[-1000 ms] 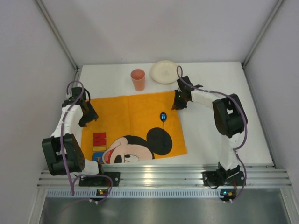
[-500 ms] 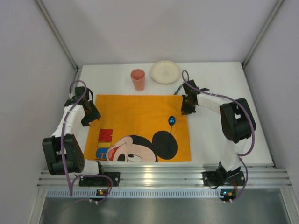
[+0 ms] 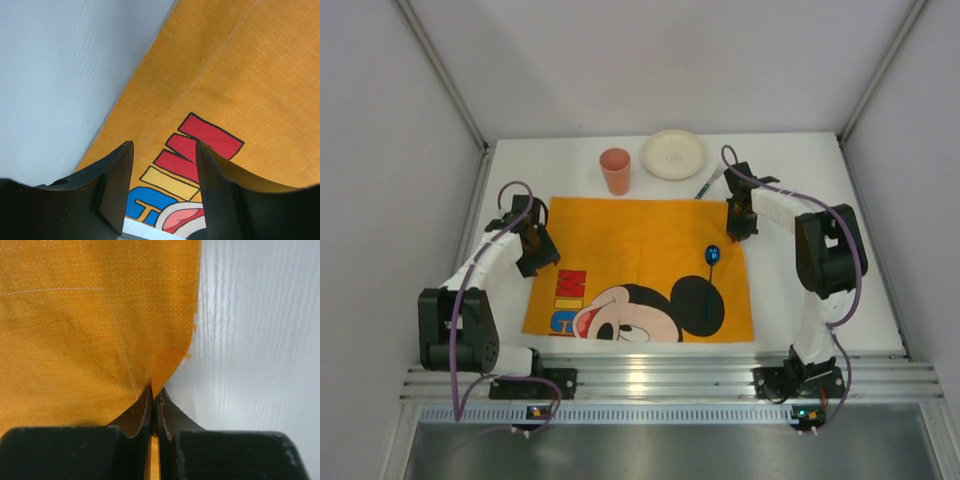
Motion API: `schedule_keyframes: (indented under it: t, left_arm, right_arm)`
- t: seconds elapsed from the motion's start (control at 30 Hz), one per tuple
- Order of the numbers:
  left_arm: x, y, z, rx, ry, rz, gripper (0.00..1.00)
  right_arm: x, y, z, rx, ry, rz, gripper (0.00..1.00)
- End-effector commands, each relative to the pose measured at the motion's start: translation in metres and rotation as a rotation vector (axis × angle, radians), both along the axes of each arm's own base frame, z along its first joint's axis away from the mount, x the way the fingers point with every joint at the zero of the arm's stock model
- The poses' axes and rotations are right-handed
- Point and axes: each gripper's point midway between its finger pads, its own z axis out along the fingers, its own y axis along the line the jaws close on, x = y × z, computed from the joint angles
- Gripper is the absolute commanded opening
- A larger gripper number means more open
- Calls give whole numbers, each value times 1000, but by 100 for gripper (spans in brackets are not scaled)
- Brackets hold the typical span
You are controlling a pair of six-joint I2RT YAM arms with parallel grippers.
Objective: Set the dinner table for one person
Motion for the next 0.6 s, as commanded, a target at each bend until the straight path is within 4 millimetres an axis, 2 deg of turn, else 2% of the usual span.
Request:
schedule_keyframes:
  t: [0.0,0.13,0.27,0.33,0.4,0.43,0.5,0.53,0.57]
  left_arm:
    - [-4,-14,-16,-47,-3,9,58]
    - [-20,-25,-44,-77,63,-7,58]
    - [-29,-36,-68,-104,117,-38,56]
    - [-31,-40,-73,-108,137,-51,55]
    - [-33,-44,-74,-114,141,-64,55]
    - [-33,-46,-71,-121,135,-68,55]
    - [-32,-47,-63,-121,122,-69,55]
    - [-28,-47,-54,-124,94,-71,55]
    - [-21,-49,-44,-129,68,-73,55]
  right_arm:
    - [19,-23,3,-81,8,-12,0]
    - [31,-24,2,-94,19,-11,0]
    - [42,-30,8,-107,15,-29,0]
    - [42,-32,8,-114,23,-31,1]
    - [40,-36,12,-124,27,-39,8]
    - [39,-35,16,-123,25,-38,27]
    - [42,-34,35,-108,-12,-51,53]
    - [45,-34,44,-101,-32,-59,70]
    - [52,-30,60,-84,-68,-69,78]
